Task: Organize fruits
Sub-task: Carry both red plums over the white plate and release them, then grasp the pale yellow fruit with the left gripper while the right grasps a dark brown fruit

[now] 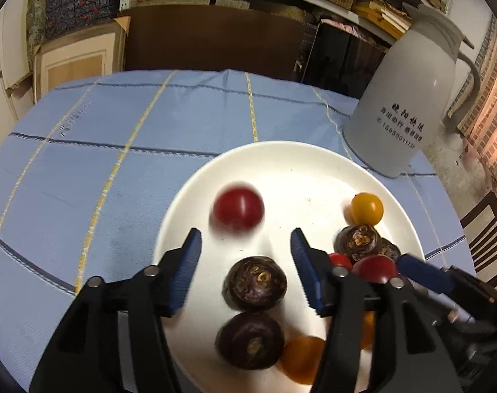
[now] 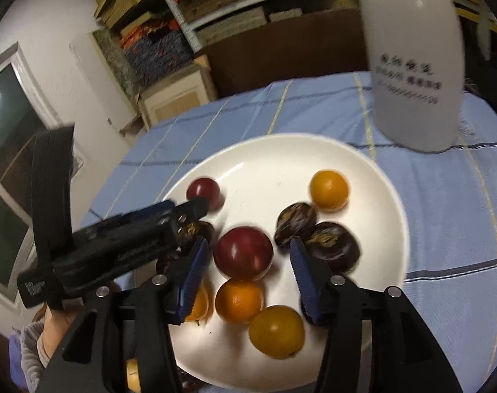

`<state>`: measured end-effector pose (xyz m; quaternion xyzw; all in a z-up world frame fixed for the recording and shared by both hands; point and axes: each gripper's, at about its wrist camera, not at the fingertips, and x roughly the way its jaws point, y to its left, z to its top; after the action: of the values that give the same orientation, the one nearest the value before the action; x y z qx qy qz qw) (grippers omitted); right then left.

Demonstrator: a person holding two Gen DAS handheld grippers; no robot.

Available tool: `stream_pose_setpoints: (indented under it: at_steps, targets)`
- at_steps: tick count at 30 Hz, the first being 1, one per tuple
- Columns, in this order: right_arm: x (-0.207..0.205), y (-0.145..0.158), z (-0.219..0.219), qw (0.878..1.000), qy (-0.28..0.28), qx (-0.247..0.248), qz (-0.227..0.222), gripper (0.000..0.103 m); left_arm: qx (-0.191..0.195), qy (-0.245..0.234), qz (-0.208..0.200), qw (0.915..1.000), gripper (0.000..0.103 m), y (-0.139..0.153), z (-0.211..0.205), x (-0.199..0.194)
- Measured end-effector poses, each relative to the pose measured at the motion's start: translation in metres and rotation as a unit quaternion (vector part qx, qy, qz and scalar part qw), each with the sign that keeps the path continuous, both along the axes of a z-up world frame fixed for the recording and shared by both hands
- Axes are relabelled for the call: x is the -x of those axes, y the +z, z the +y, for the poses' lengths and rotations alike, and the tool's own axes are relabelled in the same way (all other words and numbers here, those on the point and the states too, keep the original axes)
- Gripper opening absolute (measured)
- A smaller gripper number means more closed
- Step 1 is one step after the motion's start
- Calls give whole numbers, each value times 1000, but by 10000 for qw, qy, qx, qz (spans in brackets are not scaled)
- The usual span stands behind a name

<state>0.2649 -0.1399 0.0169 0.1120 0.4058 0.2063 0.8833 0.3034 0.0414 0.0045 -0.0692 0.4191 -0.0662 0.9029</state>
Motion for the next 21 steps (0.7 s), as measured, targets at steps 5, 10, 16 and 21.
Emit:
stream_pose_setpoints:
  at_steps: [5, 10, 16, 21]
  targets:
    - [28, 25, -21, 9991, -191, -231, -315, 68, 362, 321, -411, 9980, 90, 32, 21, 33]
    - [64, 26, -48, 9968, -432, -554, -386, 76, 337, 476, -548, 9968, 95, 28, 42, 95]
    - [98, -17, -84, 9900, -651, -1226, 262, 77, 431, 871, -96, 9952, 95, -12, 68, 167]
    - [112, -29, -94, 9838, -611, -1598, 530, 79, 470, 972, -233, 9939, 98, -16, 72, 209]
